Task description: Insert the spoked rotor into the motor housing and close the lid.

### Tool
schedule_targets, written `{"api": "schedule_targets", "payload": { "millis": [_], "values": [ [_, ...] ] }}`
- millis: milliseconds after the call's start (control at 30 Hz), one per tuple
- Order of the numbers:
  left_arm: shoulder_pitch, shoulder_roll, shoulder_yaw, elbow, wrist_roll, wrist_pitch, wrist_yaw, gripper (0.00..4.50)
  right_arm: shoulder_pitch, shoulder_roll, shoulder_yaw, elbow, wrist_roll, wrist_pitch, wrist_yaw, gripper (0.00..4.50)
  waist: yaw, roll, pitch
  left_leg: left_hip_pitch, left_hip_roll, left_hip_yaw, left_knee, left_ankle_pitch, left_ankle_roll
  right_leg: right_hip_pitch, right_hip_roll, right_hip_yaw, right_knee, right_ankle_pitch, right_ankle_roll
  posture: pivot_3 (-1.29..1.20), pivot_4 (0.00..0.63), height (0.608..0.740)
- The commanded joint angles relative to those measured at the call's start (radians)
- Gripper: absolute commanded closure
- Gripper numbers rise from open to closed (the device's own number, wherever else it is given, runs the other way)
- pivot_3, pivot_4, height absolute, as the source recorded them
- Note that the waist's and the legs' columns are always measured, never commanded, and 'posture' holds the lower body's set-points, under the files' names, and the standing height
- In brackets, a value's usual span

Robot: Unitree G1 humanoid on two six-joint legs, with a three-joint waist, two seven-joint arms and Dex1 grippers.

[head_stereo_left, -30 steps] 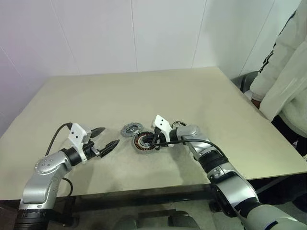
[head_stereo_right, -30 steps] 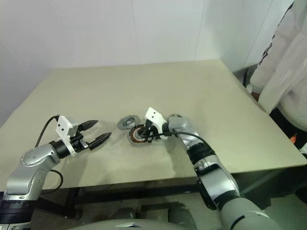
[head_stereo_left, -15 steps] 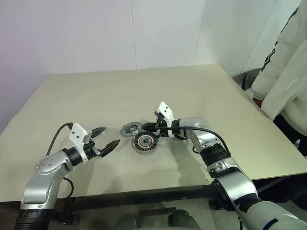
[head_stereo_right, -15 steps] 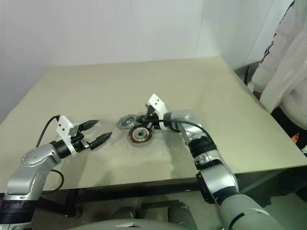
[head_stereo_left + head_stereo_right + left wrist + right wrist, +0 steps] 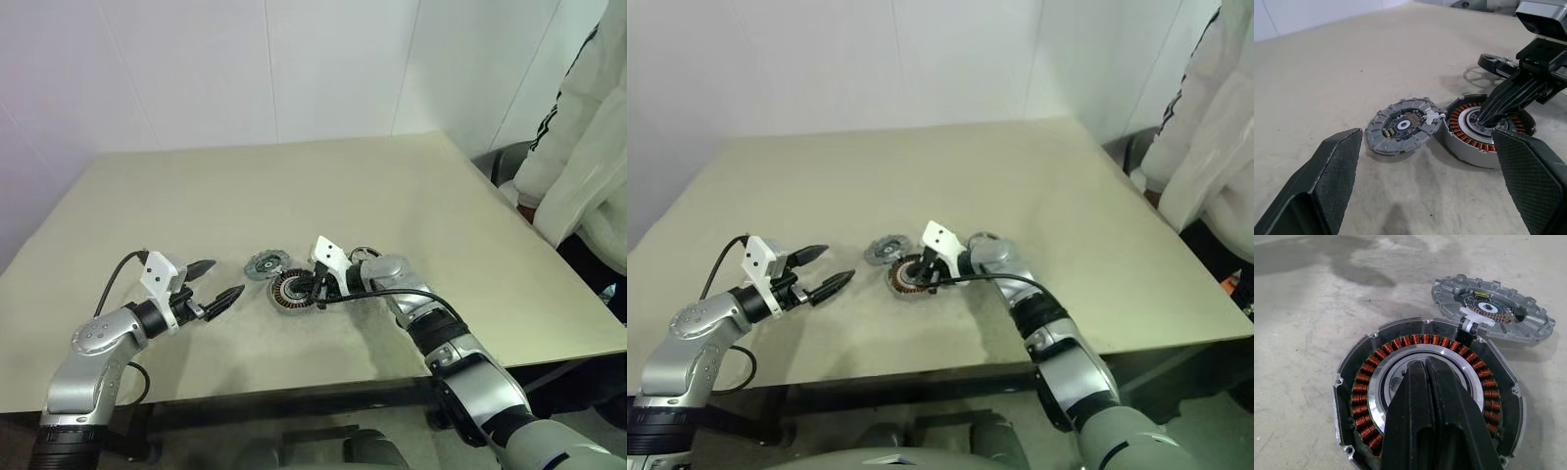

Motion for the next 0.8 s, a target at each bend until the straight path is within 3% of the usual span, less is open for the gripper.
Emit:
{"api": "schedule_targets", "payload": {
  "millis": [33,267,500,800],
  "values": [
    [-0.009,0.003,0.009,-0.036,0.000,-0.012,0.009,0.00,-0.053,0.016,-0.047,-0.016,0.032,0.021,-0.017,4.45,0.000,0.000,0.000,0.000,0.000,0.000,0.000,0.000,0.000,0.000,0.000,0.000,0.000,0.000,0.000,0.00,0.000,0.740],
    [-0.012,0.001,0.002,-0.037,-0.001,-0.013,0.012,0.00,-0.118,0.031,-0.088,-0.004,0.053,0.024,-0.024,4.45,0.000,0.000,0.000,-0.004,0.000,-0.001,-0.001,0.000,0.000,-0.004,0.000,0.000,0.000,0.000,0.000,0.00,0.000,0.740],
    [-0.008,0.009,0.018,-0.029,-0.010,-0.012,0.003,0.00,-0.077,0.015,-0.035,-0.010,0.016,-0.014,0.018,4.45,0.001,0.000,0.000,-0.007,0.000,-0.001,-0.002,0.000,0.000,-0.007,-0.001,0.000,0.000,0.000,0.000,0.00,0.000,0.740],
    [0.007,0.014,0.027,-0.036,-0.016,-0.006,0.000,0.00,-0.044,0.010,-0.064,-0.089,0.077,0.024,0.067,4.45,0.000,0.000,0.000,-0.006,0.000,-0.001,-0.001,0.000,0.000,-0.007,0.000,0.000,0.000,0.000,0.000,0.00,0.000,0.740]
  ]
}}
